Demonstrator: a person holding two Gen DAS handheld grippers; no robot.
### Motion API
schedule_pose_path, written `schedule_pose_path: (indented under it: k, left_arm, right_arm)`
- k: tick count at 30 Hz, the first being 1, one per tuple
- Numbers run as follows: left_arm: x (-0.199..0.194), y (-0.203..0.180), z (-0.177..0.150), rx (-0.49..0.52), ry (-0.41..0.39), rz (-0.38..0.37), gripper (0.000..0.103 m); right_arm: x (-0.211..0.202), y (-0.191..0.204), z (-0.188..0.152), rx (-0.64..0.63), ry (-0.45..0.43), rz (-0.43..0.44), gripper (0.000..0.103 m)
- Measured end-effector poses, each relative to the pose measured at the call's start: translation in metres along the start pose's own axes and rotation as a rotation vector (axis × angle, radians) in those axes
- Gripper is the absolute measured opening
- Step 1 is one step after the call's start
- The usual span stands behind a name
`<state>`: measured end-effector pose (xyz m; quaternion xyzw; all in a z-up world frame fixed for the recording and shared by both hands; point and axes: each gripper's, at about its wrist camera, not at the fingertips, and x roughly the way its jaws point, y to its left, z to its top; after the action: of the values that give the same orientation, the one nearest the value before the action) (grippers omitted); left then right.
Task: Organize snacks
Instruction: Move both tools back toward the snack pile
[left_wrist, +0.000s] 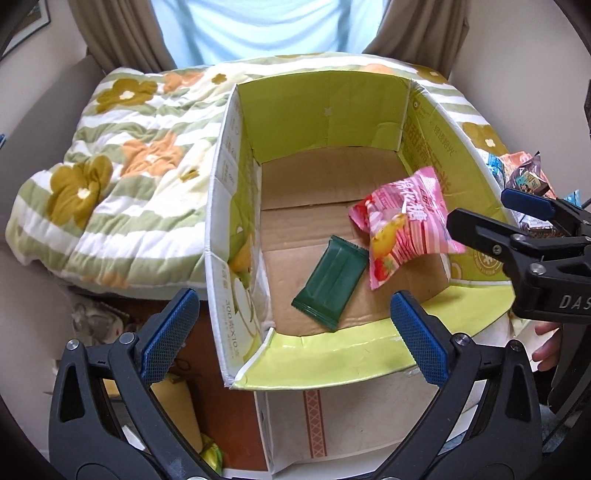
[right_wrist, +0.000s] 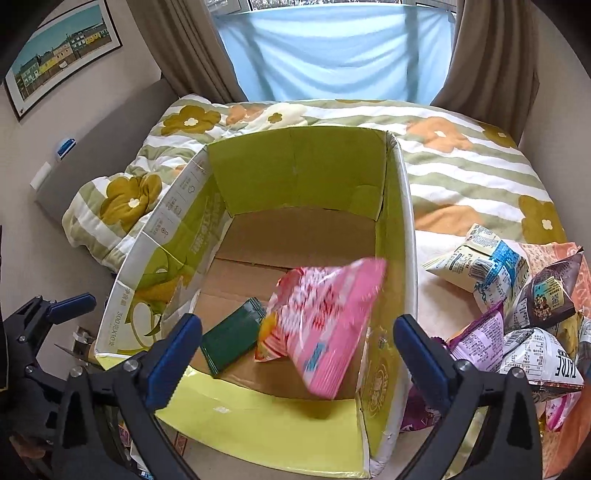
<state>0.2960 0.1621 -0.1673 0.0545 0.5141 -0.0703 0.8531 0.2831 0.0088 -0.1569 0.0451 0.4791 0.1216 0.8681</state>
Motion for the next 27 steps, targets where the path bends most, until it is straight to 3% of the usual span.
schedule_pose_path:
  k: [14, 21, 27]
  left_arm:
    - [-0.035, -0.009, -0.011, 0.020, -0.080, -0.006, 0.103]
    - [-0.055, -0.030, -0.019, 0.050, -0.124, -0.071, 0.103]
    - [-0.069, -0.062, -0.023, 0.071, -0.151, -0.110, 0.103]
  right_arm:
    - [-0.043, 0.002, -0.013, -0.003, -0.085, 0.011, 0.103]
    - [-0.084, -0.001, -0.026, -0.002, -0.147, -0.030, 0.103]
    - [-0.122, -0.029, -0.043, 0.030, -0.187, -0.060, 0.103]
